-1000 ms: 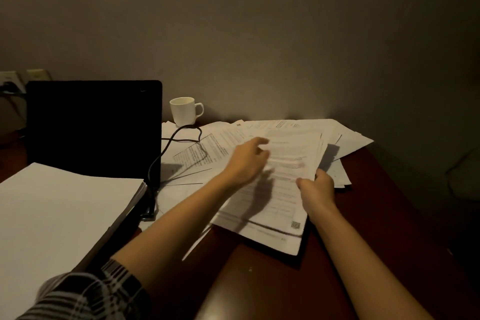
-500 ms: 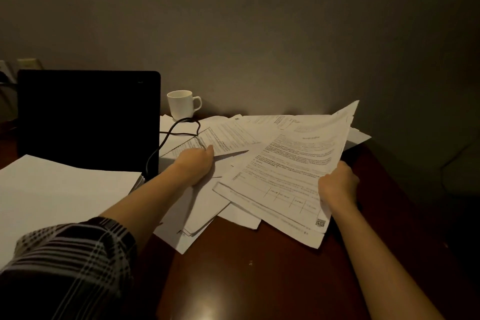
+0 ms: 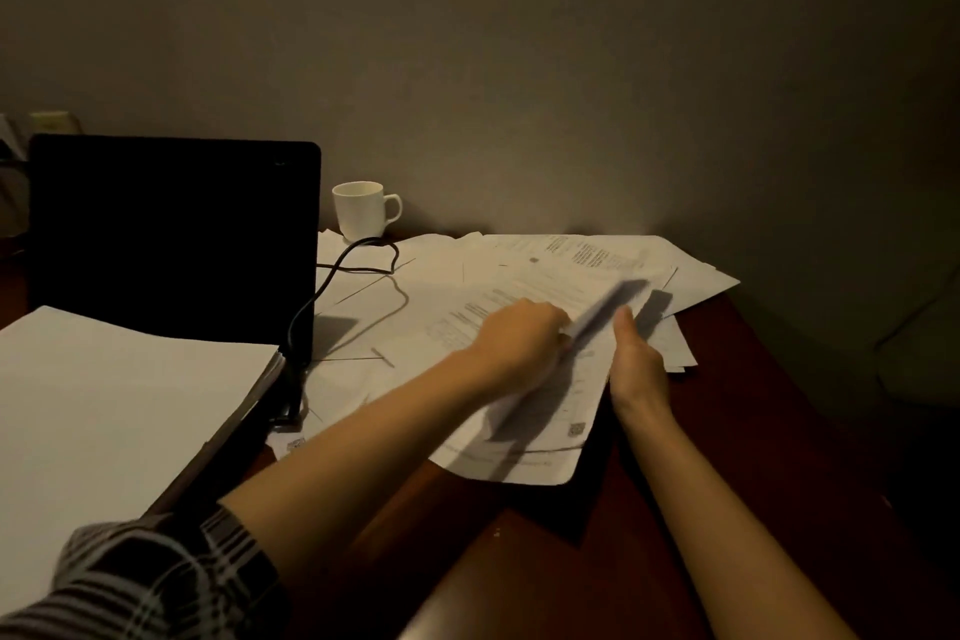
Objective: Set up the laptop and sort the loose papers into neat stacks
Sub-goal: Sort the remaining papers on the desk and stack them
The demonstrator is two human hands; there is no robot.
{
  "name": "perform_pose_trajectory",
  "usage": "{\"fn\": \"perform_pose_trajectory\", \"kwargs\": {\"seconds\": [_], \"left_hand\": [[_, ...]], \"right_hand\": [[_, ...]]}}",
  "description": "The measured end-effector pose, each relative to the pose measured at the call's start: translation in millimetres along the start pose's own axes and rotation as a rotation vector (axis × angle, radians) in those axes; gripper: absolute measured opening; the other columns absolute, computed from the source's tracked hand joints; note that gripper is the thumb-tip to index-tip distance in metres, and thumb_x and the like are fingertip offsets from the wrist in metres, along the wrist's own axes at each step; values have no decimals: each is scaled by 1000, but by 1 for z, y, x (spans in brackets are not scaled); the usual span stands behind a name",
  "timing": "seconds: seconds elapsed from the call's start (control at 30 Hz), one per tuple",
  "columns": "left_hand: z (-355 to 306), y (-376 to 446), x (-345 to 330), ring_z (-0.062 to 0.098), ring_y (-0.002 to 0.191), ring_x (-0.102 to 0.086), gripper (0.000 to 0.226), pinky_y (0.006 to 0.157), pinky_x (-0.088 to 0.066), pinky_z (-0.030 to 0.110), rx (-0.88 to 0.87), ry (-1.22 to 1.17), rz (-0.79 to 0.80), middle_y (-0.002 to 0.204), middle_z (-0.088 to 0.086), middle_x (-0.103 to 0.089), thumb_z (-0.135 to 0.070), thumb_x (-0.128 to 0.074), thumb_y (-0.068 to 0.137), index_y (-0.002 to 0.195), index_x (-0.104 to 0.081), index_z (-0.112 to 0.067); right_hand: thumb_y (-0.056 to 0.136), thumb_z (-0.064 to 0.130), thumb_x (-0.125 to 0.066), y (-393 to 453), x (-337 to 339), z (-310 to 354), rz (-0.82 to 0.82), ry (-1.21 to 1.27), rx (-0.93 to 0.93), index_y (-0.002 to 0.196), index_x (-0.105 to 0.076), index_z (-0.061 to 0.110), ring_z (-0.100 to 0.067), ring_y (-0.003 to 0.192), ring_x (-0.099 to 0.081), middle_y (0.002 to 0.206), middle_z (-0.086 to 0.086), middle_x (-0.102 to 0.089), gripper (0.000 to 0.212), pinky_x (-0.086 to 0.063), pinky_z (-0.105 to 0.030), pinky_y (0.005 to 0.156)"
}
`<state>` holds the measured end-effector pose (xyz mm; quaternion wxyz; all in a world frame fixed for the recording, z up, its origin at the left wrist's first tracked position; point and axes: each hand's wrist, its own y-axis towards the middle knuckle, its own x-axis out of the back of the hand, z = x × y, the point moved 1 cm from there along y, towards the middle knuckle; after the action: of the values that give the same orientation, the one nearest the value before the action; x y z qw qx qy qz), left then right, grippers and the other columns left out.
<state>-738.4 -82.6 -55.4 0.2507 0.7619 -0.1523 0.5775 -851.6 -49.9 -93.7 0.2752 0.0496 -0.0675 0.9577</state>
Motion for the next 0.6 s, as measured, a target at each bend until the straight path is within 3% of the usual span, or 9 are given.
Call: {"fn": "perform_pose_trajectory", "kwargs": {"seconds": [0.07,0.13,0.2,0.3,0.4,0.5,0.6], "left_hand": [[-9,-6,-5,24,93,-62,29,84,-51,39,-38,-136,23,108,7,-69,-29,-46,99,114,-67,-14],[-5,-13,-4,22,90,-64,30,84,-52,38,-23,-339,22,103,7,-70,-26,-46,99,108,-69,-9],[18,-18,0,20,102,-63,30,93,-50,36,77,-432,-55,115,8,-68,-20,-46,97,116,-66,-8],[74,-19,4,24,120,-51,37,101,-42,36,363,-139,-133,137,9,-51,-26,-46,95,125,-60,-9],[116,-27,7,34,127,-41,50,105,-36,44,706,223,100,144,22,-35,-37,-31,101,129,-50,0],[131,-30,10,32,116,-51,44,101,-42,43,785,204,142,128,22,-52,-27,-23,104,123,-53,-1],[137,-21,14,33,126,-43,41,106,-37,42,862,132,129,136,22,-44,-20,-23,104,131,-45,1]], "right_hand": [[92,44,-54,1,0,-3,28,-67,3,99,-63,6,-27,93,-58,97,-11,-62,40,-48,-38,82],[90,14,-56,5,1,-7,16,-67,25,101,-64,4,-25,79,-56,91,-10,-63,17,-47,-33,68],[88,-6,-44,7,4,-12,-3,-34,14,98,-63,6,-21,71,-52,86,-5,-62,24,-42,-29,61],[91,-6,-43,7,4,-13,-69,22,30,98,-63,10,-16,74,-56,91,-1,-62,27,-49,-30,68],[92,-3,-42,7,2,-15,-128,-26,64,111,-59,8,-19,84,-58,106,-4,-63,28,-51,-33,69],[92,-2,-40,10,1,-17,-128,-55,64,119,-56,7,-21,87,-56,115,-9,-63,32,-51,-33,72],[93,-1,-39,12,2,-18,-124,-66,55,121,-54,7,-22,87,-56,117,-10,-62,33,-51,-35,74]]}}
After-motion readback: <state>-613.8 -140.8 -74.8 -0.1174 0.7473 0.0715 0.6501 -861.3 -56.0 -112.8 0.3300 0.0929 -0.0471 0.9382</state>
